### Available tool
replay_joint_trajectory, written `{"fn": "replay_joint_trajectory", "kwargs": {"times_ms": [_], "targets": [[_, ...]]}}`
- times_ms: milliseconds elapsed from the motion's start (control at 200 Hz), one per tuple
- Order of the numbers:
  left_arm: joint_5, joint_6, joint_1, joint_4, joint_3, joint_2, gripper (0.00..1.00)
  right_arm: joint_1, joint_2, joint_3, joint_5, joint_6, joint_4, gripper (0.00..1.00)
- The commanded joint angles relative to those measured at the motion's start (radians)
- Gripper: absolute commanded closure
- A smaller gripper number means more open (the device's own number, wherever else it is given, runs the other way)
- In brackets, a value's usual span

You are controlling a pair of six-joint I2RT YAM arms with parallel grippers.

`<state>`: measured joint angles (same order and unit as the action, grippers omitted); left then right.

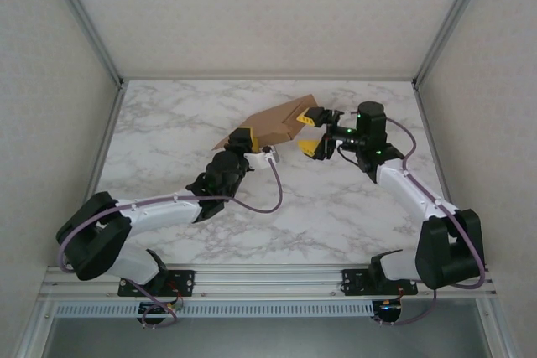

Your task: Fold the paper box

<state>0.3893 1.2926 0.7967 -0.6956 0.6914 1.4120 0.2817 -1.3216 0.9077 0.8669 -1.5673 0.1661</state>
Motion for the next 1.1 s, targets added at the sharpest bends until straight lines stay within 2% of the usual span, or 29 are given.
{"fn": "replay_joint_trajectory", "kwargs": {"times_ms": [0,80,180,235,381,461,621,706,791,911,1016,1091], "targets": [[-0.033,-0.086,-0.003,0.199,0.077,-0.050,0.61,-0.034,0.055,0.051,0.002,0.118,-0.133,0.23],[-0.059,-0.133,-0.013,0.284,0.114,-0.034,0.64,-0.048,0.061,0.054,-0.021,0.176,-0.196,0.23],[-0.098,-0.171,-0.021,0.287,0.113,0.000,0.70,-0.050,0.043,0.048,-0.030,0.204,-0.199,0.24],[-0.111,-0.200,-0.021,0.279,0.110,0.029,0.71,-0.052,0.040,0.069,-0.053,0.288,-0.273,0.24],[-0.180,-0.291,0.008,0.285,0.066,0.104,0.59,-0.061,0.038,0.123,-0.194,0.545,-0.534,0.23],[-0.199,-0.329,0.027,0.280,0.025,0.136,0.52,-0.064,0.035,0.126,-0.272,0.651,-0.608,0.24],[-0.257,-0.414,0.022,0.322,0.001,0.161,0.50,-0.064,-0.019,0.093,-0.318,0.715,-0.609,0.31],[-0.318,-0.477,0.009,0.404,0.052,0.201,0.49,-0.065,-0.079,0.089,-0.338,0.720,-0.595,0.33],[-0.348,-0.505,0.013,0.464,0.100,0.247,0.51,-0.062,-0.153,0.089,-0.366,0.715,-0.552,0.40],[-0.420,-0.566,0.019,0.479,0.113,0.185,0.51,-0.052,-0.247,0.141,-0.441,0.761,-0.571,0.53],[-0.508,-0.628,0.017,0.508,0.111,0.057,0.51,-0.027,-0.287,0.183,-0.531,0.826,-0.634,0.59],[-0.592,-0.670,0.017,0.534,0.109,-0.046,0.50,-0.017,-0.315,0.182,-0.552,0.845,-0.654,0.61]]}}
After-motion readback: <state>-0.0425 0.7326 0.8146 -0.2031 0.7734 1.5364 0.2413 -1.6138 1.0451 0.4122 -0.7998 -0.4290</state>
